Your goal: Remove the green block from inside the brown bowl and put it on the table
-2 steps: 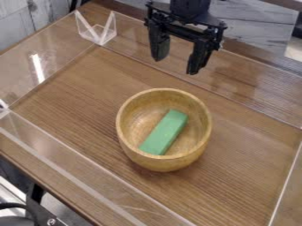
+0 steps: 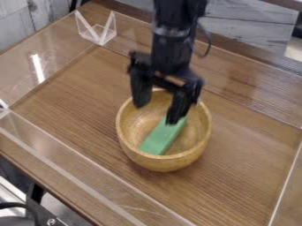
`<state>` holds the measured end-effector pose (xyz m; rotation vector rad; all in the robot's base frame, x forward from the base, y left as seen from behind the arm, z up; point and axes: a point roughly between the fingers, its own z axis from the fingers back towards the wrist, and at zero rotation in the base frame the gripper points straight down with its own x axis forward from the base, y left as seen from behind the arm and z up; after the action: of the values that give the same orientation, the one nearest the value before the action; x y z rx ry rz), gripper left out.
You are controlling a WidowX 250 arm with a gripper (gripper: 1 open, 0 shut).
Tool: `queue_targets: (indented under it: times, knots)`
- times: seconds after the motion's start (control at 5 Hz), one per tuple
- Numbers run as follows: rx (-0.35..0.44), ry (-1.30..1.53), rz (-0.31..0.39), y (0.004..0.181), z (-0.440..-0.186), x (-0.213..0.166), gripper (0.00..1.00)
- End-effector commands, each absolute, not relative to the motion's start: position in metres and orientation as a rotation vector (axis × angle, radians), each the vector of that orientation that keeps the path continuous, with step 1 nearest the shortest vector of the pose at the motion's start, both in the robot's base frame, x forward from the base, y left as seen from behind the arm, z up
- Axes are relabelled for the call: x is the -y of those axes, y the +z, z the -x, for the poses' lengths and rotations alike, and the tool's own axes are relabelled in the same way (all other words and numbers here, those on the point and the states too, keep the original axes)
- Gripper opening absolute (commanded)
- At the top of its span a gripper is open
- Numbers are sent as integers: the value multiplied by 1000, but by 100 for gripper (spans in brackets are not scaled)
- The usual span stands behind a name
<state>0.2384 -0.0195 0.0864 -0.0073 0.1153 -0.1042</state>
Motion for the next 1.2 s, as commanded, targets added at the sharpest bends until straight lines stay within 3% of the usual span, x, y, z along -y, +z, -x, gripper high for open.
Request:
queue_targets:
  times: [0.0, 1.0]
  knots:
    - [-3, -183, 0, 79, -228, 35, 100]
    - [32, -190, 31, 43, -236, 33, 100]
